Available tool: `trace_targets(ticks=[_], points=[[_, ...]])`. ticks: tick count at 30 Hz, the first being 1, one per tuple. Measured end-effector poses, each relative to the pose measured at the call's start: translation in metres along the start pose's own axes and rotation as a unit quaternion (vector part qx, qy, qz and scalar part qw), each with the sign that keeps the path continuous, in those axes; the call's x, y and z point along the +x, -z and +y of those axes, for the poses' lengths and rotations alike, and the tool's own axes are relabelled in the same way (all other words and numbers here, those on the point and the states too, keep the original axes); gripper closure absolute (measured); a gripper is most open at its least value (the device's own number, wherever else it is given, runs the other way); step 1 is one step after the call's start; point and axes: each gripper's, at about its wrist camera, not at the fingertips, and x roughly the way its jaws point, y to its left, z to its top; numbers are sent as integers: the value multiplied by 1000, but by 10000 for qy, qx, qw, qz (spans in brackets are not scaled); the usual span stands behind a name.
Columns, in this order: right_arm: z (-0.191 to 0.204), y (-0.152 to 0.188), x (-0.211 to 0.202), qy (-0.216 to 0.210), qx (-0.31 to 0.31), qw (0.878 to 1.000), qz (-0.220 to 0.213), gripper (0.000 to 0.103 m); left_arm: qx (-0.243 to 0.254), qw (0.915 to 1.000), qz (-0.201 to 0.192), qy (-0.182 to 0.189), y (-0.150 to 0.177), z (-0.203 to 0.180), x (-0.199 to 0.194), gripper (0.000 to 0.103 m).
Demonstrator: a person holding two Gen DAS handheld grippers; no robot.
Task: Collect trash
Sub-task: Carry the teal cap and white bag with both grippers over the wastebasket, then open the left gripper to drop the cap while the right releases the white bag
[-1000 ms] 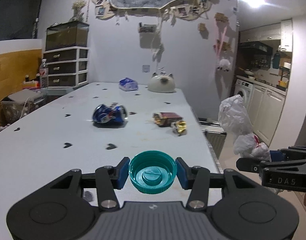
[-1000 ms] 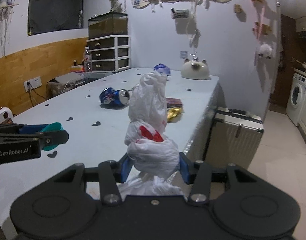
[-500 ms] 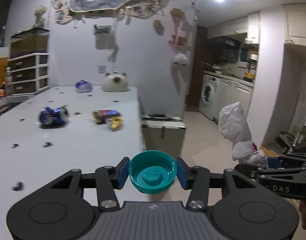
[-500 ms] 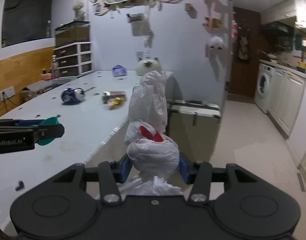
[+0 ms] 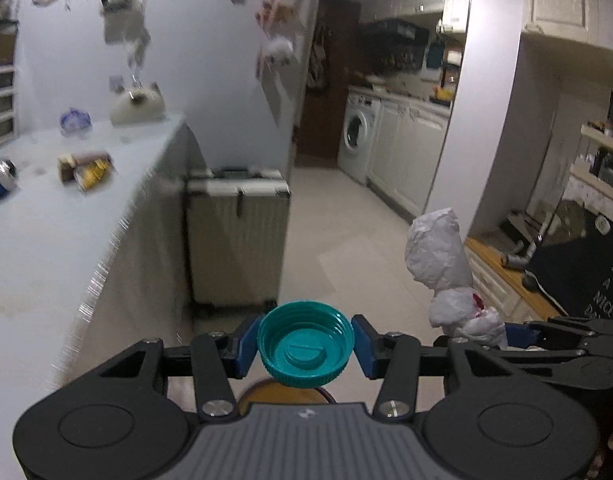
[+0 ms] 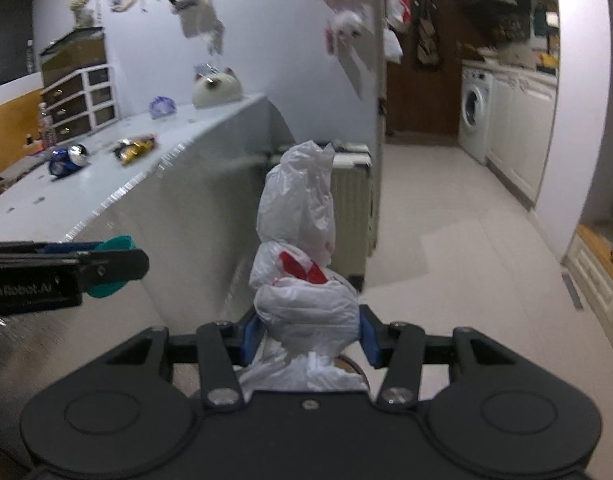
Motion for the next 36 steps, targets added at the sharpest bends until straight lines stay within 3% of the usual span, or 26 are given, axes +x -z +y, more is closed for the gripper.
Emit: trace_targets(ticks=[10,18,29,36], points=[[-45,56,80,96,454,9947,922,53,-429,9926,1139,-2,51,3,114,53],[-61,97,161,51,564,9842,1676,53,-805,9771,1970,-39,101,25,215,53],[-69,124,261,-86,804,9691,2329,53,-1063,9587,2630,209,154,58,333,53],[-72,127,288,-170,866,9654,2453,52,-970,9498,2957,315,185,67,389,53]])
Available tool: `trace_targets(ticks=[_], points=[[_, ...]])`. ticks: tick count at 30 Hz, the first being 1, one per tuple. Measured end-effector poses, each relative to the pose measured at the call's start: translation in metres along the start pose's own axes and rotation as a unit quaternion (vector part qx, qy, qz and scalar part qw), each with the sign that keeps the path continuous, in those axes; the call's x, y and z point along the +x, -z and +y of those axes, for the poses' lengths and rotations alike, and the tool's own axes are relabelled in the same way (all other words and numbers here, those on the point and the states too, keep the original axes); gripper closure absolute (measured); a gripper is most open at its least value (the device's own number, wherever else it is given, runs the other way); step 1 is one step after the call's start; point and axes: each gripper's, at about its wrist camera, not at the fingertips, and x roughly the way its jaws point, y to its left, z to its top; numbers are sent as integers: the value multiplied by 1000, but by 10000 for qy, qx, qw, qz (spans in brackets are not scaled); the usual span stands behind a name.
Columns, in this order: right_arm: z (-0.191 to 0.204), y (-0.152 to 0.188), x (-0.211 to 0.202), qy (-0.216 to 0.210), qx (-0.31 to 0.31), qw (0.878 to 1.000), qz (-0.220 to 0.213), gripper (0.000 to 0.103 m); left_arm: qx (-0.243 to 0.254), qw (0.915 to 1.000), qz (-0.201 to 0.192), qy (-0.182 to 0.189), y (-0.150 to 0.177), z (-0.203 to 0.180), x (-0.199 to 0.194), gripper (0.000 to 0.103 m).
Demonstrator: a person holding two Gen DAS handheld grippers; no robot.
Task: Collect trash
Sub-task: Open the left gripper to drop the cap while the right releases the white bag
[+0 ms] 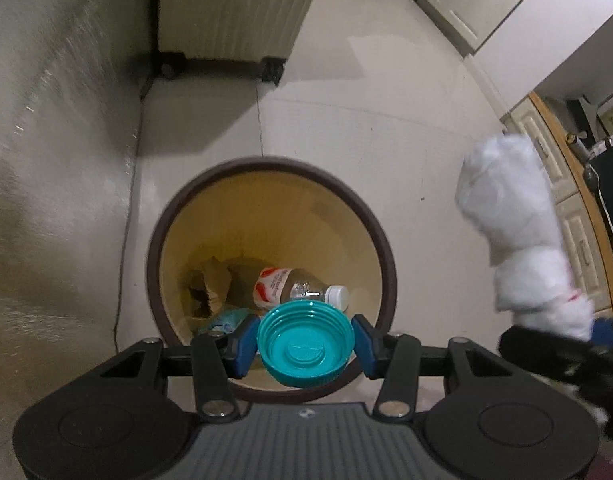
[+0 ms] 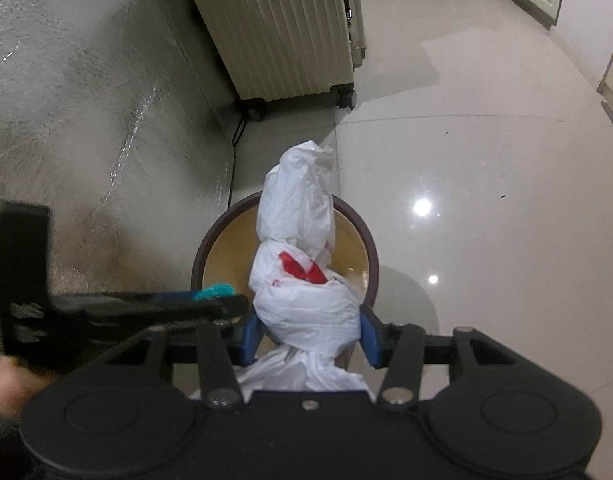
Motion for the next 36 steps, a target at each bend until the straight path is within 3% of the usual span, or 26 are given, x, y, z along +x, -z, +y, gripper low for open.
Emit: trace_targets(ticks=[4,7,8,13,14,15,17,25,36], points=[[-5,-7,18,22,129,9998,129,52,55,9998,194,-37,3,10,28,50],[-1,-12,34,38,23,9996,282,52,168,9992,313,-201,6,14,36,29],[1,-13,40,50,-48,9994,336,52,192,9990,295,-264,7,16,35,27],[12,-26,70,15,-266,9984,504,50,325,9978,351,-465,14,22,28,25],[15,-28,74,-22,-307,9983,492,47,331,9976,366,-481,16,23,27,22],[18,-31,78,-74,-311,9986,426,33,331,9975,378,-501,19,24,25,20],[22,-33,85,-23,-254,9993,283,14,319,9971,448,-526,25,27,21,16],[26,-21,95,178,-411,9977,518,14,120,9973,501,-531,27,40,13,1],[7,-2,79,221,-142,9980,568,12,260,9958,525,-707,25,36,-7,0]])
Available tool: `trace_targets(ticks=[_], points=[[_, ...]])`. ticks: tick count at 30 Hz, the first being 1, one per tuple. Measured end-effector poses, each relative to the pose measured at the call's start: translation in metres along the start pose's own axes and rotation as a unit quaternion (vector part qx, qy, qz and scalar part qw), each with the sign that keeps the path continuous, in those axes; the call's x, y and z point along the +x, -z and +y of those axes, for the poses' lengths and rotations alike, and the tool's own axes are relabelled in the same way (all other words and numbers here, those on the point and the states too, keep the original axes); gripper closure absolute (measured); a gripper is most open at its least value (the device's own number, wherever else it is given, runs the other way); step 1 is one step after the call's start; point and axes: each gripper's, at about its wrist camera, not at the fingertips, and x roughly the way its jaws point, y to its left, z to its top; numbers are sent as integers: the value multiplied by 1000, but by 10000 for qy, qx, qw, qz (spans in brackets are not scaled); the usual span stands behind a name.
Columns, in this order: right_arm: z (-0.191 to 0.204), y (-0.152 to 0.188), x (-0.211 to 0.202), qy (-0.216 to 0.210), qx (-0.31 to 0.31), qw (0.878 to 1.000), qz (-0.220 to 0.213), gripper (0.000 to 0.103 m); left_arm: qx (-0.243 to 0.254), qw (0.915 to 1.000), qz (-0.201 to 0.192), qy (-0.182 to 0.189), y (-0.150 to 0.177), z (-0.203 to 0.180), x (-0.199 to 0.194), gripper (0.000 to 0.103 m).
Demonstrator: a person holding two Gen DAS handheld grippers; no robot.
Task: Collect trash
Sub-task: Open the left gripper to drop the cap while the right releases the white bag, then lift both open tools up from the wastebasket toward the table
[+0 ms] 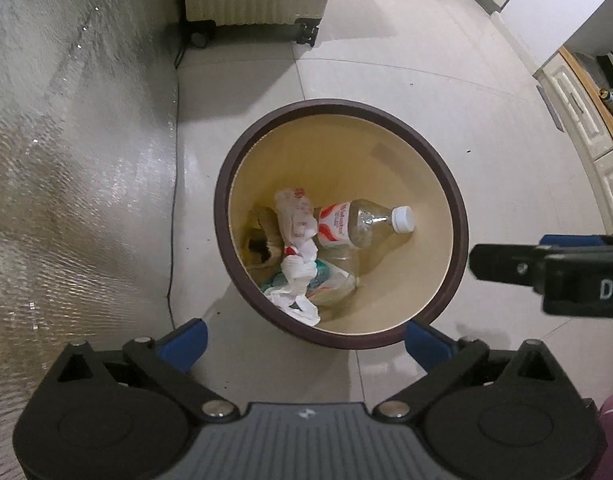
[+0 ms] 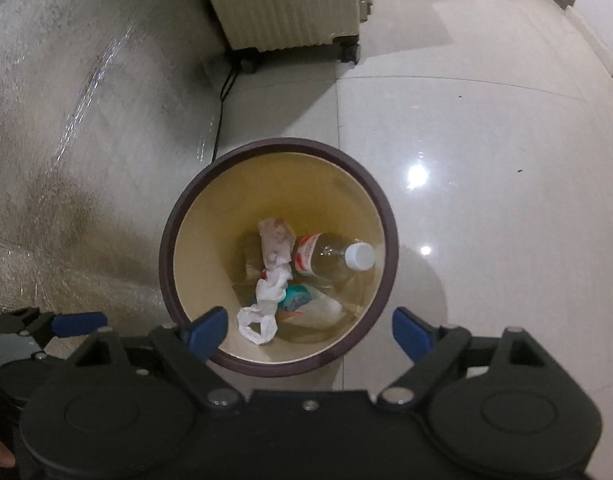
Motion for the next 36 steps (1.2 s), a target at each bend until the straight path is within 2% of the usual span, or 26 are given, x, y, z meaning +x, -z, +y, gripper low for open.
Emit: trace_targets(ticks=[6,10,26,36], points=[[-7,7,-18,37,35,9999,-138,3,2,9996,-102,-255,0,0,-20,0],[-12,14,-33,98,100,9996,-265,0,16,9994,-218,-286,0,-1,-36,0],[-17,55,-117,405,162,9959,-797,0,99,9961,-670,-573,26,-12,-120,0],[-7,80,-168,463,131,9934,-1042,0,191,9929,-1010,-601,46,-25,-179,0]])
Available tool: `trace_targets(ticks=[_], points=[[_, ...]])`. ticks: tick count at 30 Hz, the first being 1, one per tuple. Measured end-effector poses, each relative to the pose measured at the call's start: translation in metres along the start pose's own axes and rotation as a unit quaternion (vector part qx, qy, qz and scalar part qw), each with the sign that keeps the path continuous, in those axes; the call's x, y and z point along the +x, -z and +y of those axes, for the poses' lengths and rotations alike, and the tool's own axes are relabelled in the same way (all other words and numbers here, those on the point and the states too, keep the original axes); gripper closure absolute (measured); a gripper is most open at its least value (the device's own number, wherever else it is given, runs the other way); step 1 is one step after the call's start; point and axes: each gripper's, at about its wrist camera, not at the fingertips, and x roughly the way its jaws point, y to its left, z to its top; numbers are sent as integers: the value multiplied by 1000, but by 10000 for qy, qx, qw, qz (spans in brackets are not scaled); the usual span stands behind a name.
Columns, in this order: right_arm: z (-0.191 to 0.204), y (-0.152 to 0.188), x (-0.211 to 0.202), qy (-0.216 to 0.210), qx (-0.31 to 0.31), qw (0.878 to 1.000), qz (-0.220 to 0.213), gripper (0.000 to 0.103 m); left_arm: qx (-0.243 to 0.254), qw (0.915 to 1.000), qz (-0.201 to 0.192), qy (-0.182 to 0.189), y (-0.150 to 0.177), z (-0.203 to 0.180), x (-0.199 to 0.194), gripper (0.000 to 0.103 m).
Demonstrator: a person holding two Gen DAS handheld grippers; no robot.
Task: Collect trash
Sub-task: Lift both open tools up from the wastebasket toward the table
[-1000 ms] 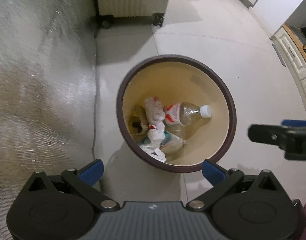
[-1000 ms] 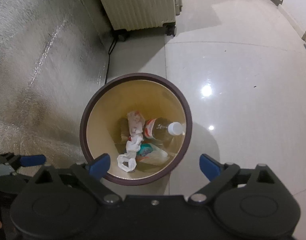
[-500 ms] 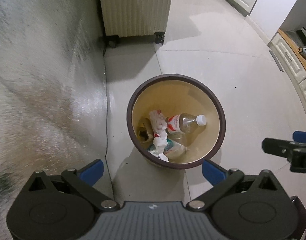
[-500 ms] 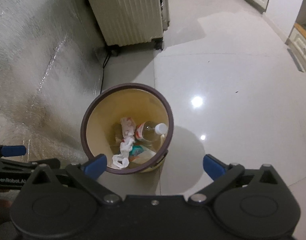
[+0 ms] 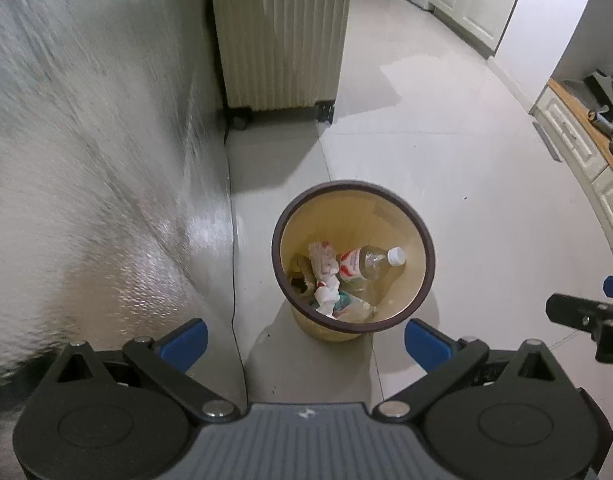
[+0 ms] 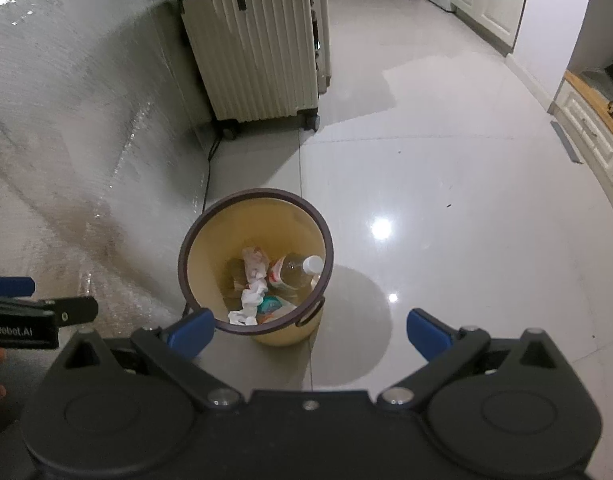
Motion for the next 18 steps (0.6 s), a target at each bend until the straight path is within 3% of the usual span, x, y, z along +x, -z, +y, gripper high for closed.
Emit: trace_targets(ticks=[8,18], points=[[-2,-2,-76,113,86,9977,-665,0,257,9972,-674,193,-7,-19,-75,0],[-1,-28,-182,406,9,9826,-1811,0,315,9823,-1793,449,-27,-39,-182,0]])
